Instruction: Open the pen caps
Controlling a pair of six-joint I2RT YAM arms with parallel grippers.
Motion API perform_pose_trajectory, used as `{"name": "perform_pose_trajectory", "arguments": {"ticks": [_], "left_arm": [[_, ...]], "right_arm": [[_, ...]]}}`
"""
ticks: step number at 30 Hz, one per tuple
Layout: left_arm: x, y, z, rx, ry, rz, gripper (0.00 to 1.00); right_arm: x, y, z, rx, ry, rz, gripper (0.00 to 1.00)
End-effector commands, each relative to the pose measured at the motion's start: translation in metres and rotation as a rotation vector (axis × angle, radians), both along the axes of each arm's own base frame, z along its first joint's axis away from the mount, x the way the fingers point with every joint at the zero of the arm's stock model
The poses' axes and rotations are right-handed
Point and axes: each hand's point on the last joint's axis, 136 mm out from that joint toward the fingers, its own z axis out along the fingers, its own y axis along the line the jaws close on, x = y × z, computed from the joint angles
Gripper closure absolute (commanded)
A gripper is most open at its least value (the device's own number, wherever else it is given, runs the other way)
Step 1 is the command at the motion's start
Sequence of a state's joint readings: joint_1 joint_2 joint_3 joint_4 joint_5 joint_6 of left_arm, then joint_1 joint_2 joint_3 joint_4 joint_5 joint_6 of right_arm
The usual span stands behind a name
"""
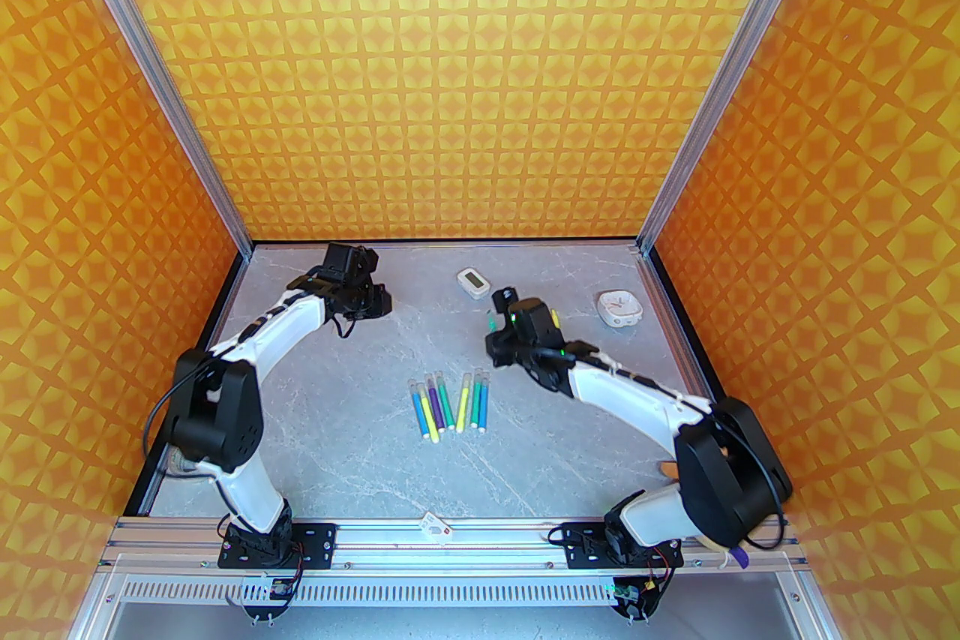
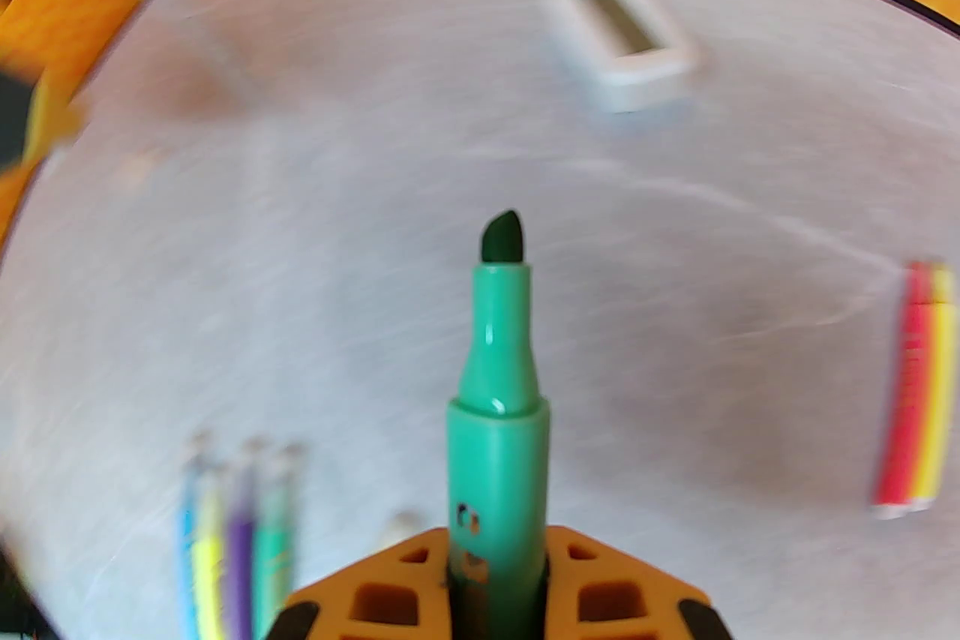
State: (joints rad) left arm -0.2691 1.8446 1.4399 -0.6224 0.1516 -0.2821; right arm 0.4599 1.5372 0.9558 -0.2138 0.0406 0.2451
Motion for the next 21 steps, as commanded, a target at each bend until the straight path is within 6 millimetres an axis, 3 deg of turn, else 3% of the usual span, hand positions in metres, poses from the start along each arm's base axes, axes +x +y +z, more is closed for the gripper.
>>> {"name": "perform_pose_trajectory", "arguments": {"ticks": [1,6,21], "left_arm": [[-0.005,0.029,-0.015,0.203,0.073,0.007,1.00],[0.005,0.036,-0.030,0.284,0.120,-0.003,1.00],[0.015,0.063,-0.067,0.436,0.215,0.014,1.00]], "right_arm": [[0.011,-0.032,-0.016,-0.115,0.058,-0.091,1.00],[0.027,-0.052,-0.030,-0.195,0.105,-0.143,1.00],[0.057,-0.077,-0.059,-0.254,0.202,-0.226,1.00]]}}
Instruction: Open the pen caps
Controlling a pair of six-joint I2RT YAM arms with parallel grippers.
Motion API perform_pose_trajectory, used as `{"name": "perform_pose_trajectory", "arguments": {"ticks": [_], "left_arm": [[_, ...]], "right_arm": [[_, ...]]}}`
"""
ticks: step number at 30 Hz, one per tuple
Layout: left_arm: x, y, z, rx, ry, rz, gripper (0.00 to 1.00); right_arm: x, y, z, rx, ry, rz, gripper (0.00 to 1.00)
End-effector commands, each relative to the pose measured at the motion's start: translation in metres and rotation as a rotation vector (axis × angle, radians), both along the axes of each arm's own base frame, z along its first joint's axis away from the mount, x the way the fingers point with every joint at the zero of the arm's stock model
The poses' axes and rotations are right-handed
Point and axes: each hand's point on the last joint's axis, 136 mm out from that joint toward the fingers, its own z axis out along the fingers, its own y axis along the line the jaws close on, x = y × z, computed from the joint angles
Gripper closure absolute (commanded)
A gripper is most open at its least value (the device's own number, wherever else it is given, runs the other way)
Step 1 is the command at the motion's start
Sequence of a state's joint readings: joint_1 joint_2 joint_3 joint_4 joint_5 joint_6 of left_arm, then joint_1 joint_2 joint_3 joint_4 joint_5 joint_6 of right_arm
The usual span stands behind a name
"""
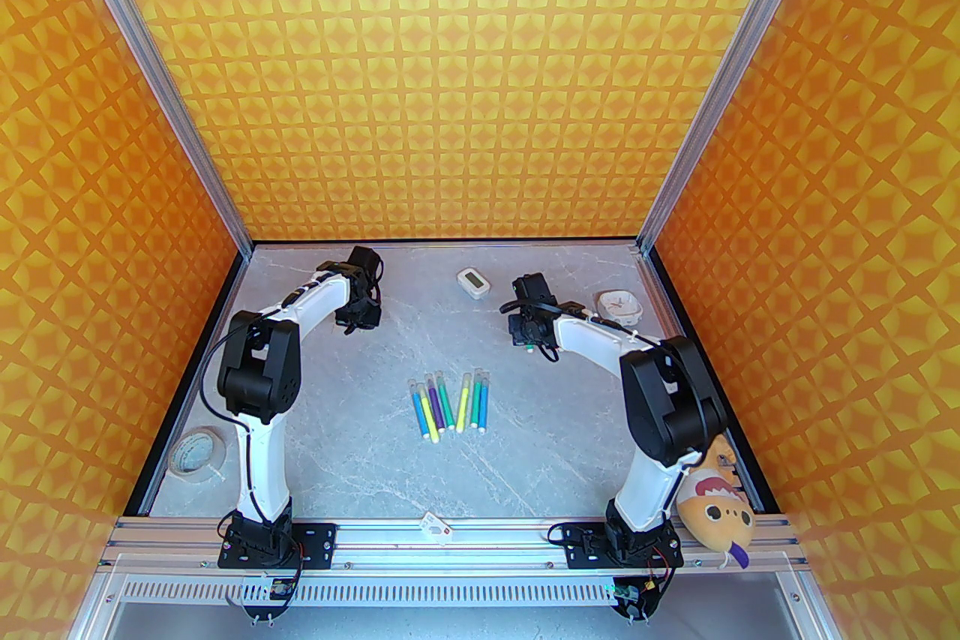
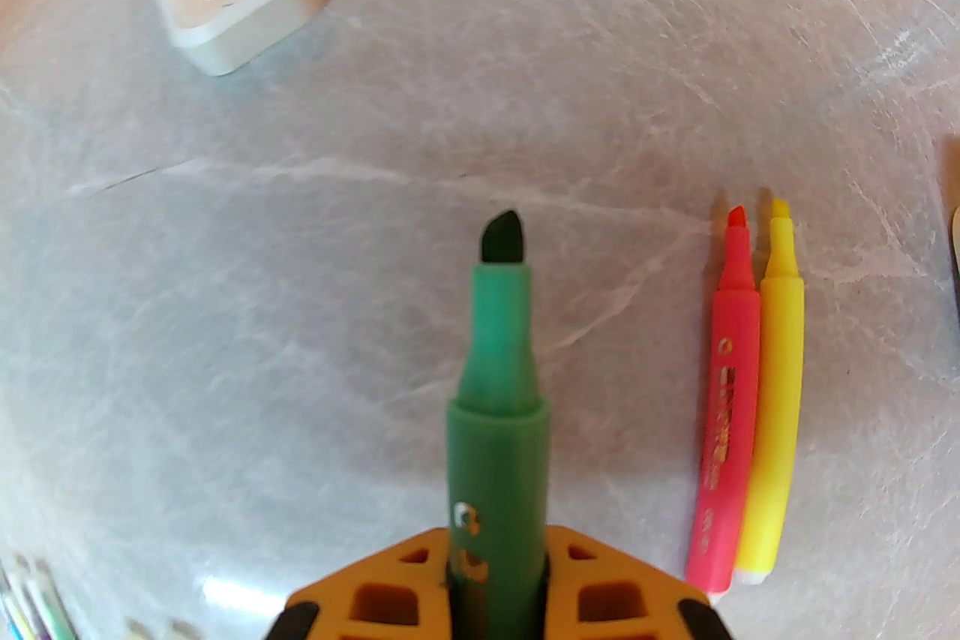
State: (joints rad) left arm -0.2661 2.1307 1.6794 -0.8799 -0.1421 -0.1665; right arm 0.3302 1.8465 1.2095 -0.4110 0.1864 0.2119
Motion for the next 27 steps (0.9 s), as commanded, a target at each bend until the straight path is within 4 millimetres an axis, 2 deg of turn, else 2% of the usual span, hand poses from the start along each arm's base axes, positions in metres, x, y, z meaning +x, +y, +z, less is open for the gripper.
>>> {"name": "perform_pose_trajectory", "arguments": {"ticks": [1,17,27], "left_arm": [[0.003,0.014,0.002,0.058,0.014,0.001,1.00],[0.009,0.024,-0.016,0.084,0.050,0.008,1.00],[0.009,0.035,-0.021,0.126,0.062,0.024,0.90]], "right_arm": [[0.007,-0.013,-0.002,-0.036,0.024,-0.042,1.00],[0.012,-0.034,-0.016,-0.175,0.127,-0.071,0.97],[0.015,-0.041,-0.021,-0.227,0.151,-0.077,0.94]]}}
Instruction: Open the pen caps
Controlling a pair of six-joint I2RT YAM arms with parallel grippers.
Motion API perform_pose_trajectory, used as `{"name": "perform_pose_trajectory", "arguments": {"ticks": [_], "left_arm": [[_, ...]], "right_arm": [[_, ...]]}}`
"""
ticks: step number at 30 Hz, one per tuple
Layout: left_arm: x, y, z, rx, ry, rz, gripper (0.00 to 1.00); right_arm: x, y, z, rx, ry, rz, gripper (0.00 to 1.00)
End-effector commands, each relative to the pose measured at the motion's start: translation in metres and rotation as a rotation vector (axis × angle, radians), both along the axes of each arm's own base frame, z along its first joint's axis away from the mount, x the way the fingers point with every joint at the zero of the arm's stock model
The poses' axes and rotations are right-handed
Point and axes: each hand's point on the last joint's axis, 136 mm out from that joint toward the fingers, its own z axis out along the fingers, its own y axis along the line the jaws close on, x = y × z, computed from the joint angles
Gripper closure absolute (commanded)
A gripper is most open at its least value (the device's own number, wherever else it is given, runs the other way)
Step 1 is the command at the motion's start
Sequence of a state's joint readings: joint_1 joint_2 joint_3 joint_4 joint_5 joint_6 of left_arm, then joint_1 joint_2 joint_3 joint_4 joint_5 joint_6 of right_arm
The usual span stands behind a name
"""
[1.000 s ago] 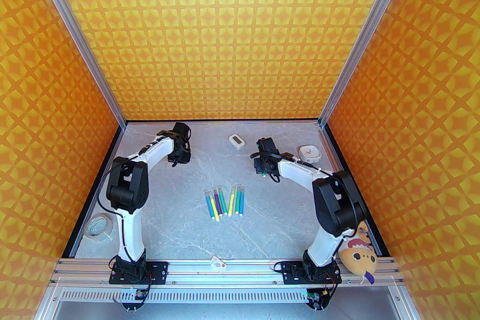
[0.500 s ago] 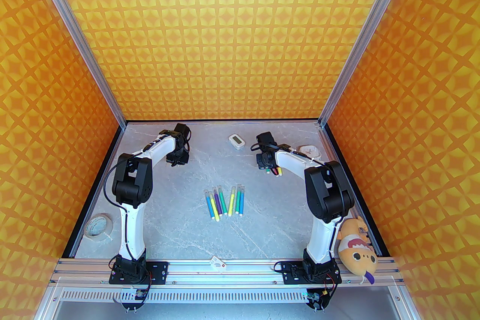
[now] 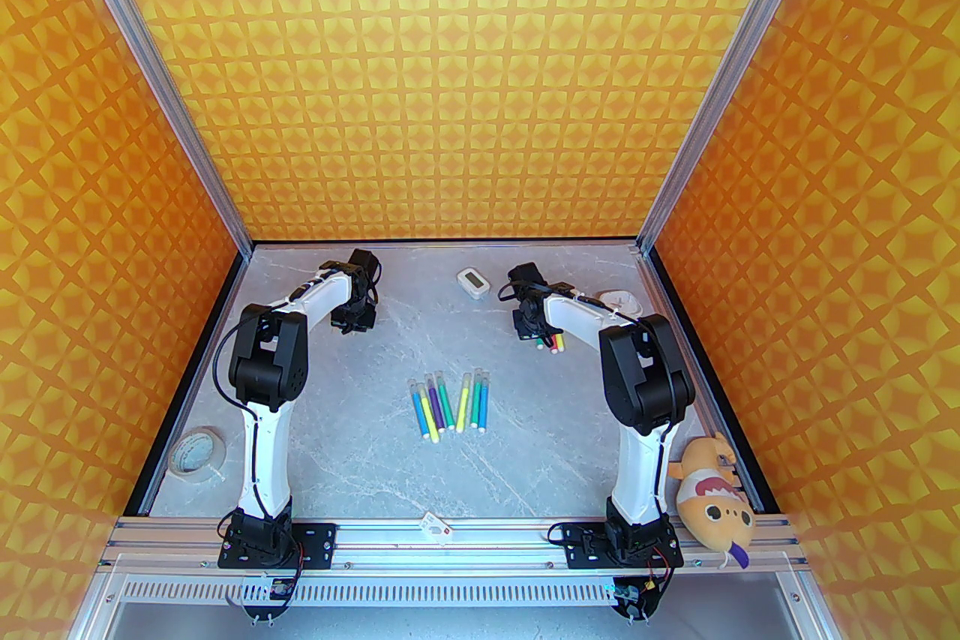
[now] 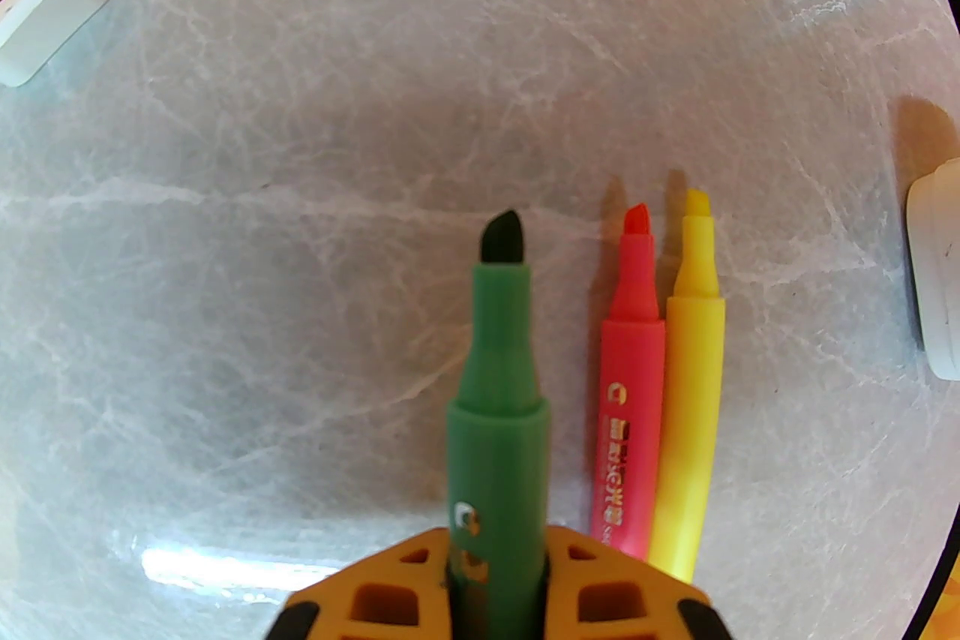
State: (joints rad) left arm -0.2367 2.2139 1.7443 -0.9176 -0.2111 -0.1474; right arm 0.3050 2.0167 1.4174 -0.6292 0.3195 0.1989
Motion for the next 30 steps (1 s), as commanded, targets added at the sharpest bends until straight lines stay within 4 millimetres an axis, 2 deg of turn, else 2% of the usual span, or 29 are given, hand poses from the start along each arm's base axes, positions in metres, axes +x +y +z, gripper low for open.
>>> {"name": "perform_pose_trajectory", "arguments": {"ticks": [1,13,21,29,30], "left_arm": [[0.000,0.011,-0.003,0.043,0.023,-0.003,0.90],[-0.004,0.016,-0.011,0.065,0.050,-0.004,0.84],[-0.006,0.018,-0.011,0.078,0.057,-0.007,0.75],[-0.004,0.018,-0.003,0.072,0.030,-0.006,0.74],[-0.004,0.018,0.000,0.070,0.023,-0.004,0.74]], "right_arm": [[0.003,-0.011,-0.001,-0.053,0.018,-0.007,0.94],[0.006,-0.014,-0.004,-0.066,0.032,-0.014,0.87],[0.006,-0.017,-0.006,-0.073,0.041,-0.024,0.82],[0.006,-0.018,-0.008,-0.077,0.053,-0.028,0.81],[0.006,-0.018,-0.009,-0.079,0.054,-0.029,0.78]]}}
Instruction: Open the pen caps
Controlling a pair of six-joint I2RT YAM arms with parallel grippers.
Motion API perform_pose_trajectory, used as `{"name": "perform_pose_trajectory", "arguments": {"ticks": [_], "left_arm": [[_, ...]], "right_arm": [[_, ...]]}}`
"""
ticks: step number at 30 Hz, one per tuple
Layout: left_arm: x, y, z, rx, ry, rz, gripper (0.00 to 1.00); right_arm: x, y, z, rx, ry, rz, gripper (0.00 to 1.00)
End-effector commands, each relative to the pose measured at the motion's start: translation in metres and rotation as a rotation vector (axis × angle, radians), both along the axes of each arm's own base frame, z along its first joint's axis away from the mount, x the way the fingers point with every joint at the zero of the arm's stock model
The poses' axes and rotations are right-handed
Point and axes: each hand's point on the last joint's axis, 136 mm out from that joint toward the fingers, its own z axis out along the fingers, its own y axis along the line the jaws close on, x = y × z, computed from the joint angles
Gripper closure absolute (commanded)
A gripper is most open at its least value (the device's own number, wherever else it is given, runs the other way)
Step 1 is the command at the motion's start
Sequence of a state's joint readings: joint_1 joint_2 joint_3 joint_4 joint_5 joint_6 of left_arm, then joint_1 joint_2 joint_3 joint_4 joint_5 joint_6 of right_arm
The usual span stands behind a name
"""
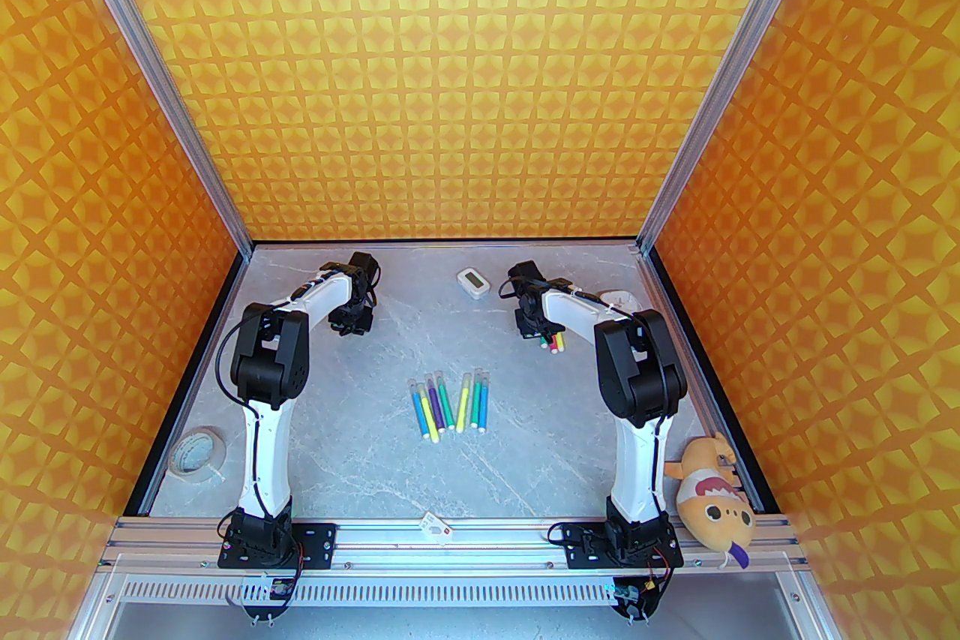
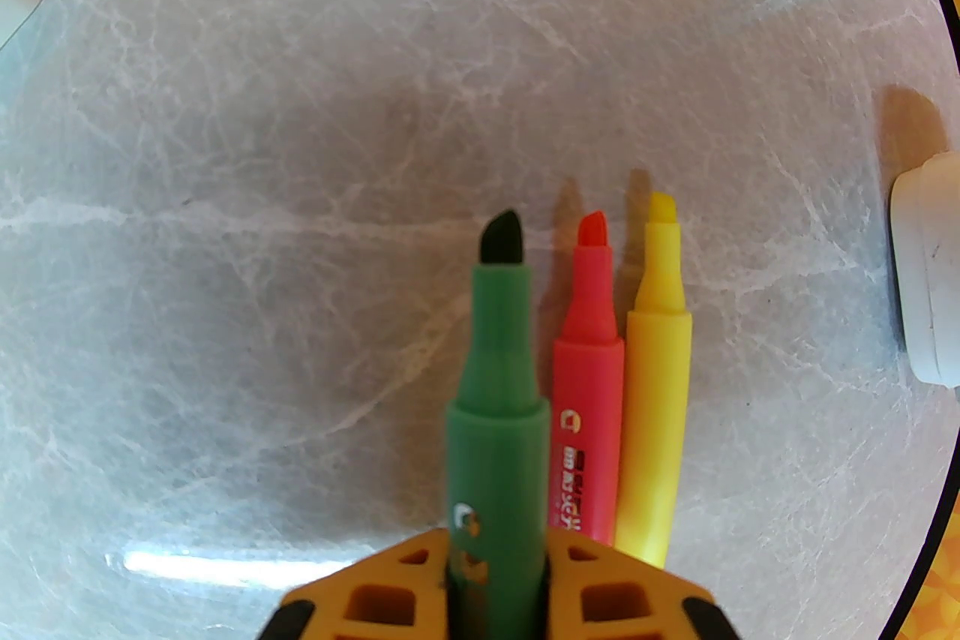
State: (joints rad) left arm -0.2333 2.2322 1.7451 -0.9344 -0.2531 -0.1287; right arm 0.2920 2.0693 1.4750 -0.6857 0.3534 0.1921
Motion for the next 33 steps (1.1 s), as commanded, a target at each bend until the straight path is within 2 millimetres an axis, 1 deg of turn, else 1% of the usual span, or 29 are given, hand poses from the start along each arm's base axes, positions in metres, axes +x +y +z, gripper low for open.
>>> {"name": "perform_pose_trajectory", "arguments": {"ticks": [1,5,11,12,13,17,20,22,25,26,31,33], "left_arm": [[-0.001,0.008,0.009,0.016,-0.011,0.002,0.74],[0.000,0.006,0.024,-0.006,-0.047,-0.001,0.74],[-0.001,0.000,0.055,-0.056,-0.119,-0.006,0.71],[-0.002,-0.002,0.061,-0.068,-0.132,-0.008,0.69],[-0.002,-0.003,0.066,-0.078,-0.143,-0.009,0.69],[-0.005,-0.006,0.084,-0.113,-0.186,-0.009,0.67],[-0.009,-0.009,0.094,-0.142,-0.215,-0.008,0.67],[-0.012,-0.011,0.099,-0.161,-0.232,-0.010,0.67],[-0.015,-0.013,0.105,-0.188,-0.262,-0.014,0.62],[-0.022,-0.013,0.100,-0.194,-0.253,-0.010,0.61],[-0.034,-0.020,0.099,-0.265,-0.278,-0.004,0.61],[-0.039,-0.025,0.097,-0.300,-0.287,-0.009,0.61]], "right_arm": [[0.003,-0.007,-0.001,-0.031,0.014,-0.011,0.78],[0.003,-0.007,-0.002,-0.035,0.018,-0.016,0.77],[0.004,-0.010,-0.003,-0.042,0.020,-0.024,0.76],[0.003,-0.010,-0.003,-0.043,0.021,-0.025,0.75],[0.003,-0.011,-0.003,-0.047,0.020,-0.029,0.71],[0.003,-0.011,-0.002,-0.051,0.019,-0.032,0.70],[0.002,-0.012,-0.002,-0.053,0.022,-0.033,0.70],[0.002,-0.012,-0.002,-0.049,0.018,-0.033,0.70],[0.000,-0.007,0.003,-0.018,0.008,-0.018,0.70],[-0.002,-0.004,0.005,0.000,0.005,-0.012,0.70],[-0.012,0.004,0.023,0.064,-0.040,-0.006,0.67],[-0.018,0.014,0.031,0.114,-0.071,0.010,0.64]]}}
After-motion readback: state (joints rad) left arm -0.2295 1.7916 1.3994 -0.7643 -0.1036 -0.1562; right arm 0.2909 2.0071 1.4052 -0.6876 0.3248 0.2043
